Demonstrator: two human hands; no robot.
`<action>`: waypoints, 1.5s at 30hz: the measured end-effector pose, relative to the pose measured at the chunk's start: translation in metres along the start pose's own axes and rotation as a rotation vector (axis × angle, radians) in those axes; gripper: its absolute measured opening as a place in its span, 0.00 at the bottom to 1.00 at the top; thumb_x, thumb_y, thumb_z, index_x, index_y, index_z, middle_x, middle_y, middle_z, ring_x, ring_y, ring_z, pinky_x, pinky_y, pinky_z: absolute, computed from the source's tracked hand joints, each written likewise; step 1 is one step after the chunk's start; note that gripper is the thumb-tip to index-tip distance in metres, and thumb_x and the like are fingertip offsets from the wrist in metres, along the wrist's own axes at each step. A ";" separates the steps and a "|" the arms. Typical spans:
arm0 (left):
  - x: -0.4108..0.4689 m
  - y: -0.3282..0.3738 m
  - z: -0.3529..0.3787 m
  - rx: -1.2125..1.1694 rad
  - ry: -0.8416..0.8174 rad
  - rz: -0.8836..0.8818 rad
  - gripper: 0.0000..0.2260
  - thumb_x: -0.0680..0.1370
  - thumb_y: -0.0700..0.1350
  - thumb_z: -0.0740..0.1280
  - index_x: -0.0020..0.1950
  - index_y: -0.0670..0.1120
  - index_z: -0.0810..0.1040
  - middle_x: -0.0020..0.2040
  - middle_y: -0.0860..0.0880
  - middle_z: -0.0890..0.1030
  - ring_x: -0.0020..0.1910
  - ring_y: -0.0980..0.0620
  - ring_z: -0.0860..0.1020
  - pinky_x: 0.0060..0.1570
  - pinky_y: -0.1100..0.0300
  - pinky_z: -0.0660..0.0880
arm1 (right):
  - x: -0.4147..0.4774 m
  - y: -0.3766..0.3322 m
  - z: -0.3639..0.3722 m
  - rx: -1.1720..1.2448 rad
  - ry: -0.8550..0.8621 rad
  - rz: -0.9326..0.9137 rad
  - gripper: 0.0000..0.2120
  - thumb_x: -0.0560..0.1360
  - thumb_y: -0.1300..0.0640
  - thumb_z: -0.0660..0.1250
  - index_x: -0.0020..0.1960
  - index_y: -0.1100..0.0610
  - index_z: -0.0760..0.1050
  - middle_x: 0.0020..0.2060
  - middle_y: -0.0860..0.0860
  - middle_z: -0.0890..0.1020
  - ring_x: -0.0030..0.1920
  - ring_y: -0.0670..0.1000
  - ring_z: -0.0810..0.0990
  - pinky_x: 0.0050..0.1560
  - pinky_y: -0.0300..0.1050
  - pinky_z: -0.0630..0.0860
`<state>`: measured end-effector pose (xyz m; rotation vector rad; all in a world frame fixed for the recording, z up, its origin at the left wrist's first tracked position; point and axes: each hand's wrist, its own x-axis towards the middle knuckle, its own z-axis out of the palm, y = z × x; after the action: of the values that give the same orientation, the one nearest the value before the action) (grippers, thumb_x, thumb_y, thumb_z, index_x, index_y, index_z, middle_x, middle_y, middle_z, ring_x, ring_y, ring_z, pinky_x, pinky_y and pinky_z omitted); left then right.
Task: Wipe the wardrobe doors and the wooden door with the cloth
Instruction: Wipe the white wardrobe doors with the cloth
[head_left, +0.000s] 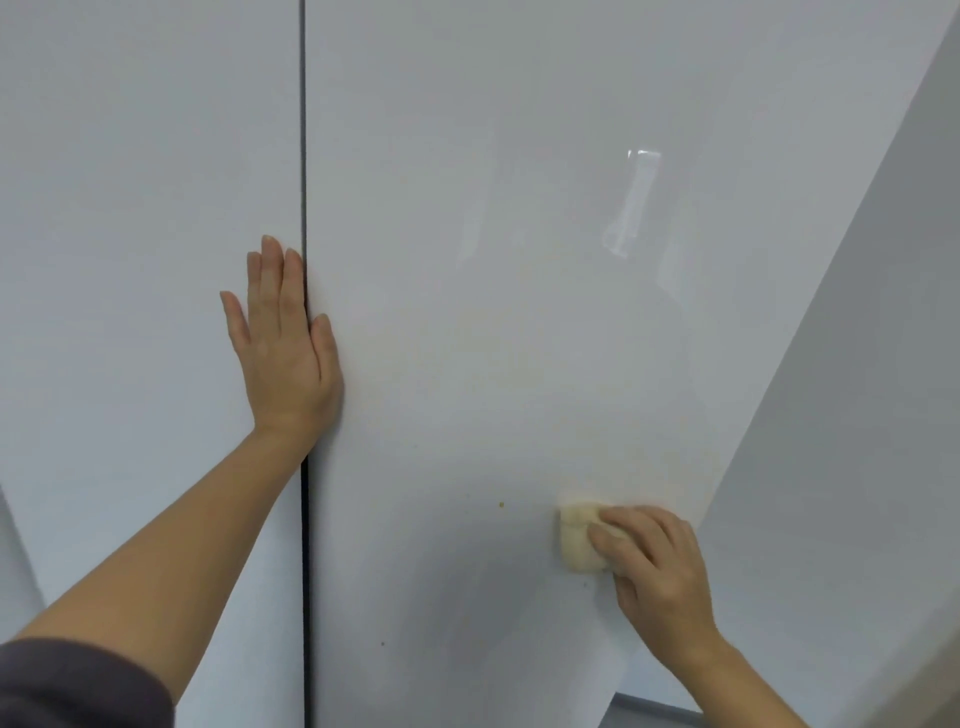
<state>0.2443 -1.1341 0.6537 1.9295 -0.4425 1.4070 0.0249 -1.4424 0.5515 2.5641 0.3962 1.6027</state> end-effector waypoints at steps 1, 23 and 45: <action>0.000 0.000 0.000 0.002 -0.002 -0.001 0.25 0.82 0.39 0.52 0.79 0.41 0.52 0.80 0.43 0.51 0.79 0.48 0.48 0.76 0.41 0.44 | 0.018 0.001 -0.005 0.009 0.049 0.026 0.14 0.74 0.68 0.63 0.53 0.53 0.75 0.55 0.50 0.76 0.49 0.58 0.76 0.49 0.48 0.71; 0.001 -0.001 -0.003 -0.022 -0.028 0.009 0.25 0.82 0.40 0.52 0.79 0.40 0.52 0.80 0.42 0.52 0.79 0.46 0.48 0.75 0.39 0.43 | 0.033 -0.077 0.056 0.019 0.053 0.029 0.11 0.78 0.67 0.60 0.47 0.56 0.79 0.52 0.53 0.82 0.49 0.58 0.75 0.48 0.50 0.74; 0.004 -0.026 -0.032 0.028 -0.250 0.155 0.27 0.82 0.46 0.53 0.80 0.44 0.51 0.80 0.46 0.49 0.79 0.51 0.46 0.76 0.43 0.46 | 0.122 -0.126 0.070 -0.006 0.122 0.078 0.13 0.76 0.69 0.60 0.46 0.57 0.81 0.50 0.52 0.83 0.48 0.56 0.76 0.43 0.47 0.70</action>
<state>0.2400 -1.0929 0.6543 2.1428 -0.7066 1.2746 0.1170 -1.2843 0.5996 2.5148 0.3037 1.7897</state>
